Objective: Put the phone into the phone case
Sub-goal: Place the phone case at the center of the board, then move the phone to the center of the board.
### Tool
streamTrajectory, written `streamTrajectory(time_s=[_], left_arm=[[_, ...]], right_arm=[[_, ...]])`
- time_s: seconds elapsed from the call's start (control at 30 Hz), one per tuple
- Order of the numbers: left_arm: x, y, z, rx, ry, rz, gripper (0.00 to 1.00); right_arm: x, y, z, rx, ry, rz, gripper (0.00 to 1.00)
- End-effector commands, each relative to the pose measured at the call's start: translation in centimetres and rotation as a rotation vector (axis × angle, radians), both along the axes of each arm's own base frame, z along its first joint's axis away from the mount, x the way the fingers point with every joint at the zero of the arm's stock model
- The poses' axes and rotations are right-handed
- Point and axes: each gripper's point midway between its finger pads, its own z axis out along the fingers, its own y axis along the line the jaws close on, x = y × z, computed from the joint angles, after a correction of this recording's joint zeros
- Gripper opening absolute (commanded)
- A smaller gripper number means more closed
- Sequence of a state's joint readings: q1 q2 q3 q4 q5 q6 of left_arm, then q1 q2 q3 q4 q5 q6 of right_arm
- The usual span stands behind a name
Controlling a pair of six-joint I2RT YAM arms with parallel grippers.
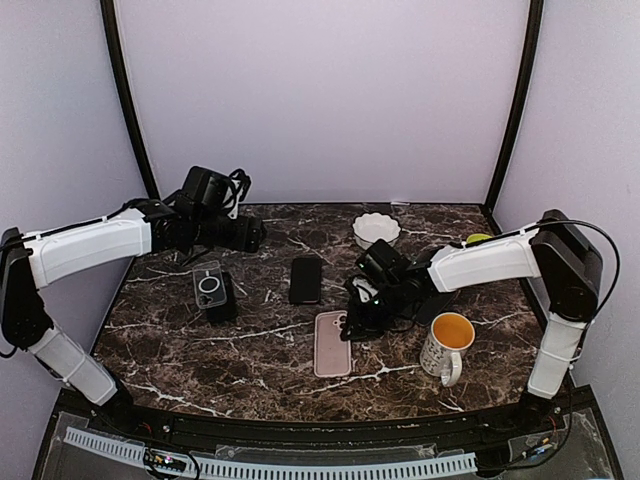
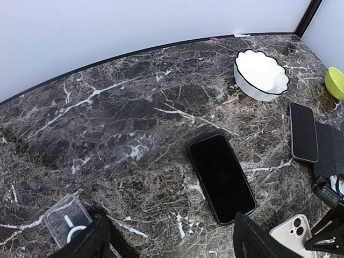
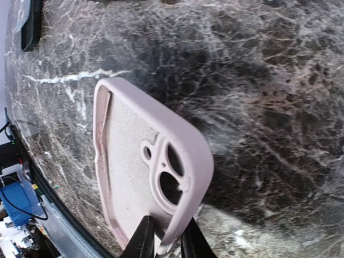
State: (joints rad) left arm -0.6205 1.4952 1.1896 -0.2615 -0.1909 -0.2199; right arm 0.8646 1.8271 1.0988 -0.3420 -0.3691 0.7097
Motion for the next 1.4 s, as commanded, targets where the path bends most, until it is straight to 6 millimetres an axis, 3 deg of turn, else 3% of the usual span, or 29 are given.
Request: streamTrajectory(time_s=[0.0, 0.1, 0.2, 0.3, 0.4, 0.5, 0.6, 0.7, 0.87, 1.07, 1.37], left_arm=[[-0.4, 0.9, 2.4, -0.033, -0.059, 0.001, 0.81], [-0.6, 1.1, 2.7, -0.038, -0.07, 0.0, 0.81], [-0.6, 1.1, 2.8, -0.037, -0.075, -0.002, 0.81], [-0.6, 1.2, 2.9, -0.038, -0.077, -0.002, 0.81], [-0.6, 1.3, 3.1, -0.035, -0.084, -0.001, 0.81], [-0.6, 1.4, 3.0, -0.028, -0.087, 0.001, 0.82], [-0.6, 1.4, 2.9, -0.024, -0.085, 0.0, 0.82], [-0.6, 1.4, 2.9, -0.018, -0.086, -0.001, 0.82], [-0.5, 1.6, 3.0, -0.01, -0.095, 0.0, 0.82], [-0.6, 1.5, 2.8, -0.009, -0.09, -0.005, 0.82], [-0.4, 1.6, 2.5, 0.006, -0.091, -0.004, 0.82]], right_arm=[[1.0, -2.5, -1.7, -0.147, -0.034, -0.06, 0.34], [1.7, -3.0, -1.1, -0.191, -0.064, -0.064, 0.44], [3.8, -3.2, 1.3, -0.244, -0.161, -0.073, 0.47], [7.6, -4.3, 4.8, -0.345, -0.332, -0.115, 0.54], [12.9, -6.4, 7.9, -0.431, -0.51, -0.24, 0.75], [17.4, -8.9, 9.9, -0.449, -0.637, -0.434, 0.95], [20.3, -10.6, 10.7, -0.417, -0.711, -0.612, 0.99], [22.2, -11.3, 9.0, -0.351, -0.654, -0.685, 0.98], [23.7, -11.9, 5.7, -0.394, -0.583, -0.709, 0.99], [23.8, -13.0, 3.4, -0.454, -0.573, -0.773, 0.98], [23.2, -13.5, -0.5, -0.569, -0.53, -0.726, 0.98]])
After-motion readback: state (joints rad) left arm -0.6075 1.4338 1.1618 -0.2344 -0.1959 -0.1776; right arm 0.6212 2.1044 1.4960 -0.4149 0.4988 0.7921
